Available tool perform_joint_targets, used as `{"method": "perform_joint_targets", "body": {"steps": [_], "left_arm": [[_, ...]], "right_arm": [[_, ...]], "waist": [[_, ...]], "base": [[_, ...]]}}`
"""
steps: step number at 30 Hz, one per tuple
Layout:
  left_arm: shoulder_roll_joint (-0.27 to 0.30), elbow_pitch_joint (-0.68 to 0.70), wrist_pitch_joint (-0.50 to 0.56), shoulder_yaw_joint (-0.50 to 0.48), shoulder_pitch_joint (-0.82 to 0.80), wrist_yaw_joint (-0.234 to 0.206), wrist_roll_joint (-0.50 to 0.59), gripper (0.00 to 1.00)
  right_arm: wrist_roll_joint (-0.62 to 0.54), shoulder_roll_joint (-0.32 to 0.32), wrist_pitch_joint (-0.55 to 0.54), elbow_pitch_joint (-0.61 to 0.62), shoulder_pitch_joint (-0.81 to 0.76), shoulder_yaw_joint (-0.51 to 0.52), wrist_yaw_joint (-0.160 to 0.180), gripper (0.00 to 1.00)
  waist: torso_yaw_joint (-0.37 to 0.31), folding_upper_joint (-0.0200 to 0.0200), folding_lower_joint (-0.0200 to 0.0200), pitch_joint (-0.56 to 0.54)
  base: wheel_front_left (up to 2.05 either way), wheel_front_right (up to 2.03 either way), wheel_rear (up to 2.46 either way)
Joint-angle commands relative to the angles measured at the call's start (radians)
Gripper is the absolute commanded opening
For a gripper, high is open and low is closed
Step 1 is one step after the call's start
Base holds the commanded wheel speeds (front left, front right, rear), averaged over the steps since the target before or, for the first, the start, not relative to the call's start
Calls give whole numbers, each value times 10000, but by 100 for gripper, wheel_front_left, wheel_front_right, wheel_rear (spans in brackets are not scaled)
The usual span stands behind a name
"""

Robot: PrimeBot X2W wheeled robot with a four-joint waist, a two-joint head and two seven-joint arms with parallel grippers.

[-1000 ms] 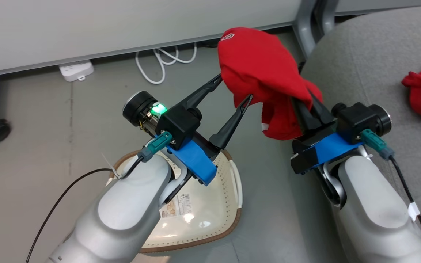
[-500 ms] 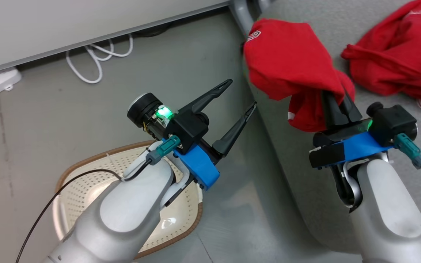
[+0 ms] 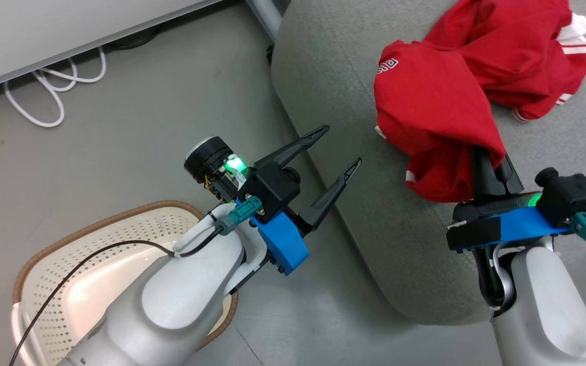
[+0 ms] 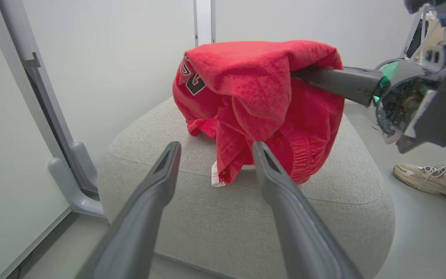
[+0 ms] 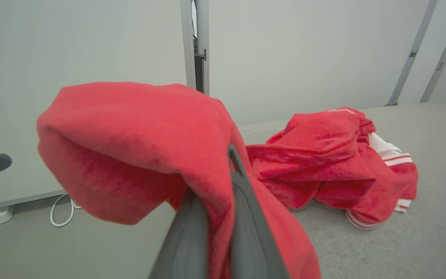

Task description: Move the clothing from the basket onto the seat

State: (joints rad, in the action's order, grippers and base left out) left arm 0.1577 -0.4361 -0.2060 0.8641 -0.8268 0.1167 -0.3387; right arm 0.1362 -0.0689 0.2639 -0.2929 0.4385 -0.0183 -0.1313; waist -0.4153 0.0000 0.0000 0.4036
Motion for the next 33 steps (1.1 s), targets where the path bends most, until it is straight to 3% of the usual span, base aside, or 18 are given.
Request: {"method": "perform_joint_targets", "body": {"steps": [1, 10, 22, 28, 33], "left_arm": [[90, 36, 24, 13, 34, 7, -18, 100], [149, 76, 126, 209, -11, 8, -89, 100], [228, 162, 57, 230, -95, -110, -164, 100], [402, 348, 184, 237, -299, -182, -67, 100], [544, 585, 404, 263, -570, -208, 23, 100]], "right_arm": [[52, 69, 7, 58, -168, 67, 9, 0], [123, 179, 7, 116, -531, 306, 9, 0], [-2, 167, 7, 430, 56, 414, 9, 0], [186, -318, 7, 1087, 1141, 691, 11, 0], [226, -1097, 8, 1538, 2474, 1445, 9, 0]], "waist": [[-206, 0, 0, 67], [-624, 0, 0, 173], [-561, 0, 0, 259], [-507, 0, 0, 774], [-382, 0, 0, 1450]], "base": [[0, 0, 0], [0, 0, 0], [0, 0, 0], [0, 0, 0], [0, 0, 0]]}}
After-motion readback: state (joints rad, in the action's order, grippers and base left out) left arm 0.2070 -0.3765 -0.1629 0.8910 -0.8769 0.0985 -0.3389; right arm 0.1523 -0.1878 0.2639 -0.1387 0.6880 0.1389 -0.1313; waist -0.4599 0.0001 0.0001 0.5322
